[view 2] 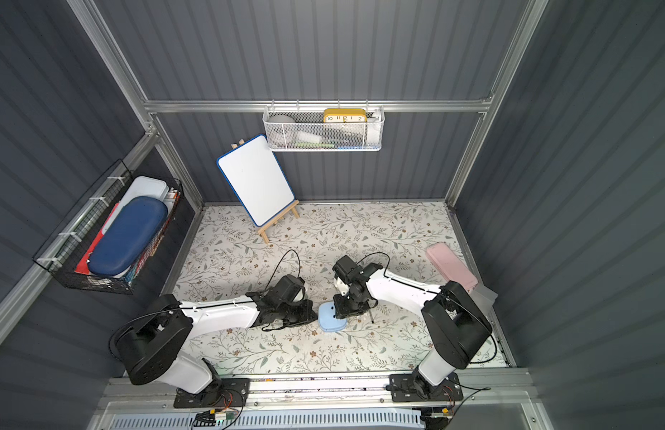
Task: Remove the battery from the alarm
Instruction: Remove the cover from the alarm.
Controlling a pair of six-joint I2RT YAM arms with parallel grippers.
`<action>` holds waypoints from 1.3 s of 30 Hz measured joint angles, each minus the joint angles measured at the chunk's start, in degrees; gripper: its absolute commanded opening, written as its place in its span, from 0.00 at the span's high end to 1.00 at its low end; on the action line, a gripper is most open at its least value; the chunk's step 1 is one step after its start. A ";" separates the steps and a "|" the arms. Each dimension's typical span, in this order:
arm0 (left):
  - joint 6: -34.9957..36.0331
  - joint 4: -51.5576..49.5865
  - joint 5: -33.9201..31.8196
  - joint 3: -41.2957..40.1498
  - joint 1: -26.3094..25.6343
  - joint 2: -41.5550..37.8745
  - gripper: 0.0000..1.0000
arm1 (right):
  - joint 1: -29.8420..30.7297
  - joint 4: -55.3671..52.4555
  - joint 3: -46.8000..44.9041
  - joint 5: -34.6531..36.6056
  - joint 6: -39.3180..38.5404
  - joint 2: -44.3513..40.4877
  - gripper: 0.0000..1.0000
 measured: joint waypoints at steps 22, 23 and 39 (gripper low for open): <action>3.37 -3.96 -3.37 5.20 -0.02 -3.13 0.92 | -0.02 1.16 -0.83 -0.04 4.55 -2.05 0.59; 3.58 -3.98 -3.37 5.20 -0.02 -3.02 0.92 | -0.02 1.16 -0.83 -0.15 4.61 -2.05 0.59; 4.42 -2.10 -1.29 4.13 -0.02 -1.25 0.97 | -0.50 2.12 -0.83 -0.59 6.16 -1.57 0.60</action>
